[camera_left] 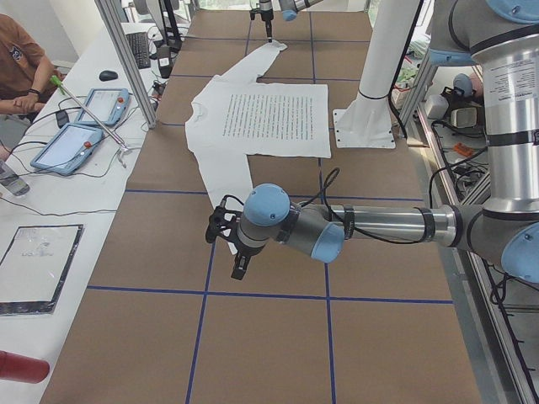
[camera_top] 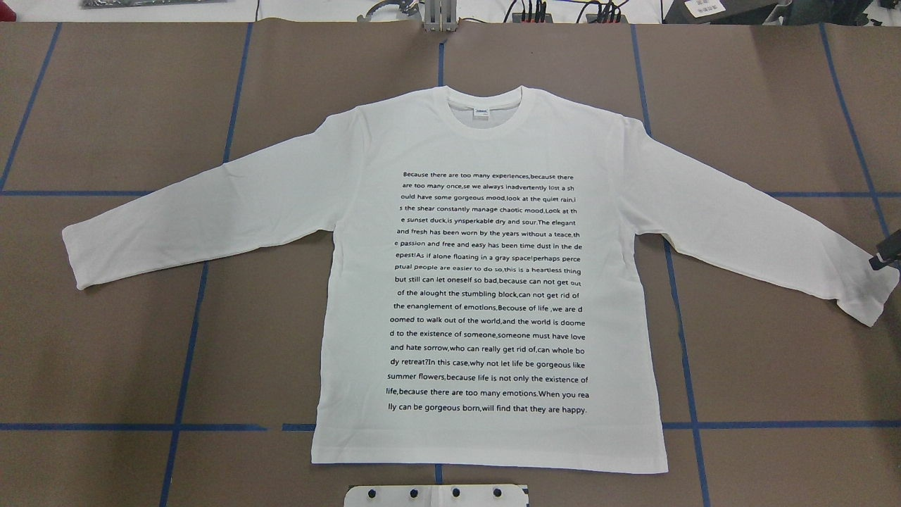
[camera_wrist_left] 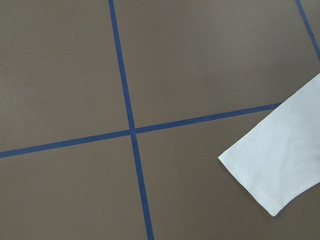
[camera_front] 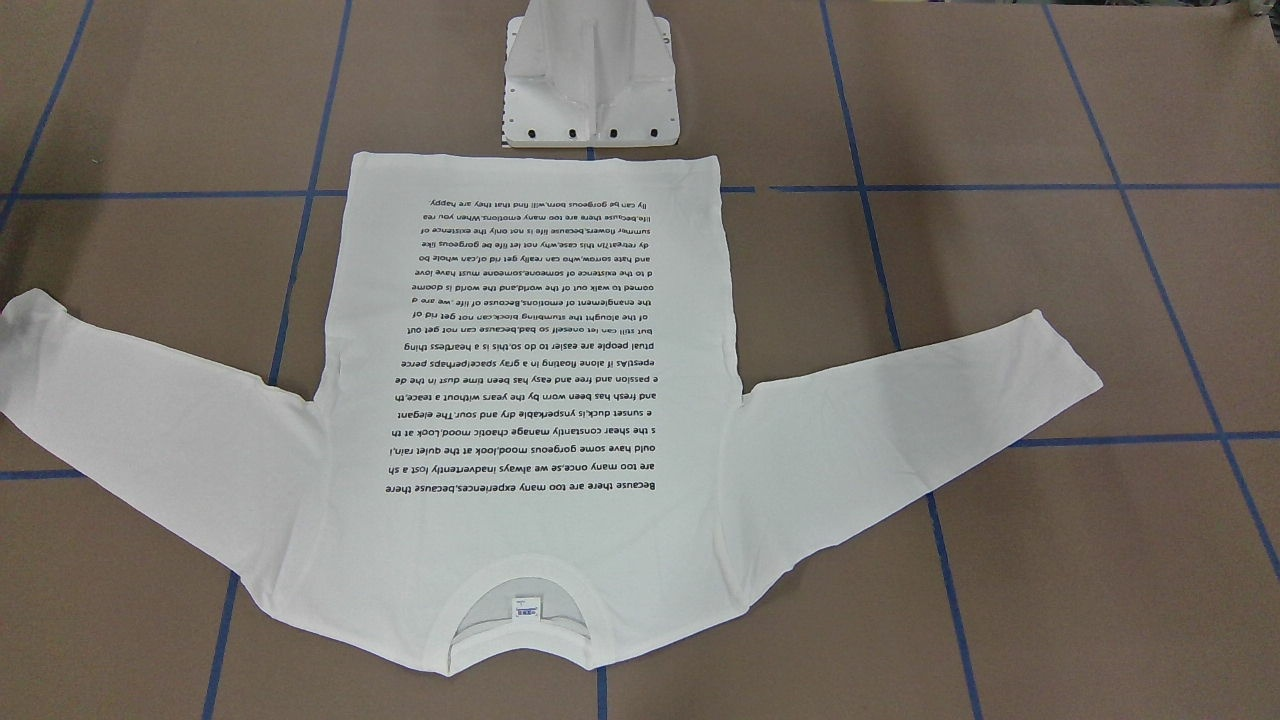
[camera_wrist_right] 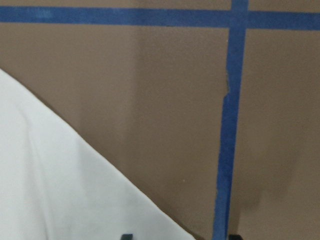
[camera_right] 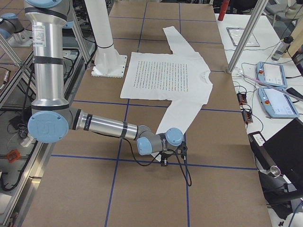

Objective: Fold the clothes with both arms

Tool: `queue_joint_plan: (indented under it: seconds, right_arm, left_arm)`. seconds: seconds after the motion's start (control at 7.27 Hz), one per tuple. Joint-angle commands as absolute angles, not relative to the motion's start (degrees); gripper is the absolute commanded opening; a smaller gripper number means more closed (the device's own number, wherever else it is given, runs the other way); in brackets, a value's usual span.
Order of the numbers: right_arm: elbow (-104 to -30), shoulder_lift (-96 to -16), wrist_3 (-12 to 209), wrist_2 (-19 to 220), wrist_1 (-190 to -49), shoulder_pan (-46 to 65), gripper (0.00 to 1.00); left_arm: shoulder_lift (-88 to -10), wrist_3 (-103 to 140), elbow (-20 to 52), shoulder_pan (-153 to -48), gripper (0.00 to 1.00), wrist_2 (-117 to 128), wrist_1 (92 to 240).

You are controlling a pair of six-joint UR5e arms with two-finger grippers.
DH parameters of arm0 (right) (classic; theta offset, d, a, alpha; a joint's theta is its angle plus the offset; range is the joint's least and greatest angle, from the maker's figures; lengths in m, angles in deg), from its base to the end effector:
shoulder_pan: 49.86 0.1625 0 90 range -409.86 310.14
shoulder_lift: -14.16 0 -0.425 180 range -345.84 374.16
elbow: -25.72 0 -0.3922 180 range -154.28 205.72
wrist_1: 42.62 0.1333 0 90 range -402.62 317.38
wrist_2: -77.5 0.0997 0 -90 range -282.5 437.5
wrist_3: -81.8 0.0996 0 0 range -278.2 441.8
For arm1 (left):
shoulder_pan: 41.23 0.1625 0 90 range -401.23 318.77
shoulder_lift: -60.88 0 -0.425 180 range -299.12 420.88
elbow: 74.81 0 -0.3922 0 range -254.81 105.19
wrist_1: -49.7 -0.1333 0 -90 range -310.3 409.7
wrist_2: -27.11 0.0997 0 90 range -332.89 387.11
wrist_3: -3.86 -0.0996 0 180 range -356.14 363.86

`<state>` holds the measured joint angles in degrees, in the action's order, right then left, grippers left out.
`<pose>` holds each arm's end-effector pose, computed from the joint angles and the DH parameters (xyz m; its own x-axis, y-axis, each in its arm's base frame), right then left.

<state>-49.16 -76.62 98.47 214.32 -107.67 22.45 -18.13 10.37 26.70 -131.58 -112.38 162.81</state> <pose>-0.0882 -0.4763 0.7465 0.6772 -0.0340 0.7350 0.1105 0.9923 -0.0559 -0.0602 -0.4281 0.5955 0.6466 0.1950 -0.7375 0.0794 0.9443 0.3193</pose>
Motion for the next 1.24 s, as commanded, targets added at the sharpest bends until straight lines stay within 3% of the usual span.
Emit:
queue_joint_plan:
  seconds: [0.0,0.28,0.41,0.83,1.1]
  right_arm:
    - [-48.6,-76.5,98.4,214.4,-107.8,22.1,0.5]
    - [-48.3,-76.5,98.2,214.6,-107.7,22.2,0.12]
    - [-47.9,-76.5,98.0,214.6,-107.6,22.2,0.03]
    - [-49.8,-76.5,98.0,215.0,-107.5,22.4,0.0]
    - [-56.4,-77.1,98.6,218.5,-108.4,22.6,0.0]
  left_arm:
    - [-18.0,10.3,26.6,-131.6,1.0,-112.4,162.8]
    - [-18.0,10.4,26.7,-131.6,1.0,-112.5,162.8]
    - [-18.1,10.4,26.7,-131.6,1.0,-112.5,162.9]
    - [-18.0,10.4,26.8,-131.7,1.0,-112.6,162.9]
    - [-18.0,10.4,27.0,-131.6,1.0,-112.7,162.9]
